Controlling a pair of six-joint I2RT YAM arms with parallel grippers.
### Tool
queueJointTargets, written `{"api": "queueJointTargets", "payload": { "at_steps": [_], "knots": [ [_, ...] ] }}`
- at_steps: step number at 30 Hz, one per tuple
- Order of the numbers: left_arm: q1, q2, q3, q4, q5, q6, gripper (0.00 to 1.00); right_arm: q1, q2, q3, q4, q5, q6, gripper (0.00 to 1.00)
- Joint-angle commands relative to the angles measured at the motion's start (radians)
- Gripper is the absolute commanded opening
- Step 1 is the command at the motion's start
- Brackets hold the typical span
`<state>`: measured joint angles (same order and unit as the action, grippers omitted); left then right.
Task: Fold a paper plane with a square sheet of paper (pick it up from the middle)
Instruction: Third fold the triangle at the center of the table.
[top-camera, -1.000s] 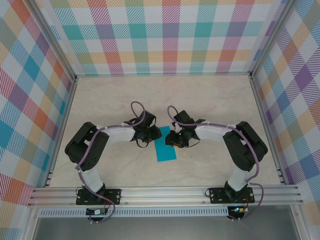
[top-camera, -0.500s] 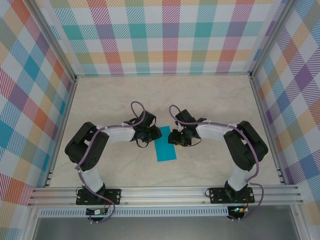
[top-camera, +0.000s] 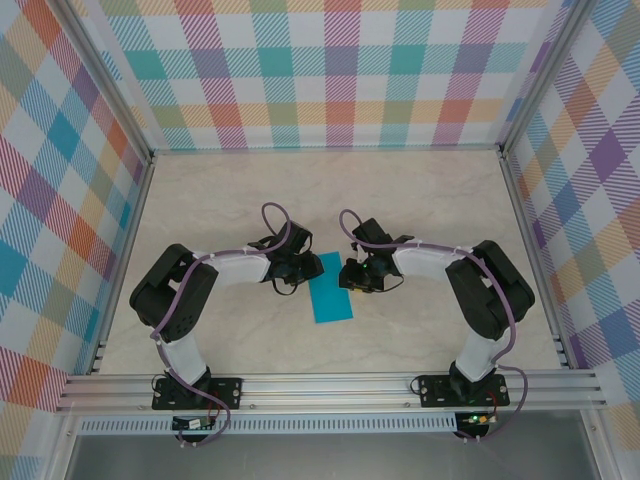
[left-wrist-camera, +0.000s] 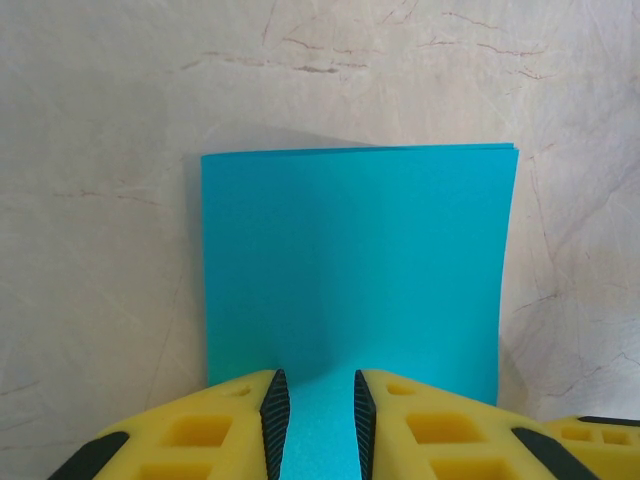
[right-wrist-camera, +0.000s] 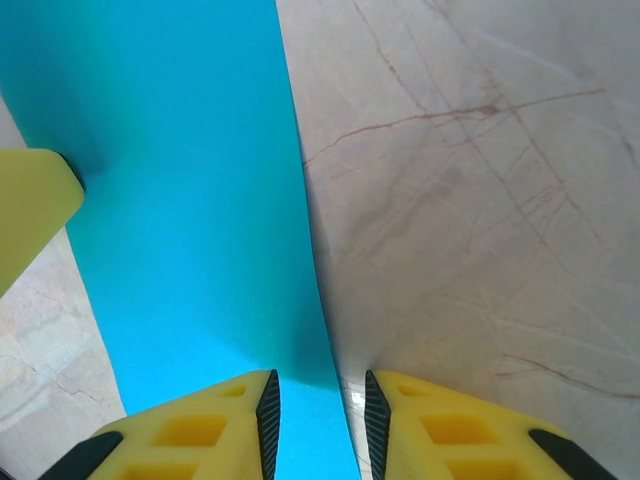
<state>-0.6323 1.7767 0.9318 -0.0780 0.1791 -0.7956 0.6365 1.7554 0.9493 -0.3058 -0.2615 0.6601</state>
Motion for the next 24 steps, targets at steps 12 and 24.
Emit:
{"api": "queueJointTargets", "payload": {
  "at_steps": [12, 24],
  "knots": [
    [0.014, 0.001, -0.035, -0.094, -0.004, -0.016, 0.27, 0.062, 0.026, 0.005, 0.050, -0.093, -0.002, 0.30],
    [0.057, -0.005, -0.071, -0.039, 0.046, -0.039, 0.27, 0.036, -0.014, -0.039, 0.216, -0.181, 0.135, 0.40]
  ]
}}
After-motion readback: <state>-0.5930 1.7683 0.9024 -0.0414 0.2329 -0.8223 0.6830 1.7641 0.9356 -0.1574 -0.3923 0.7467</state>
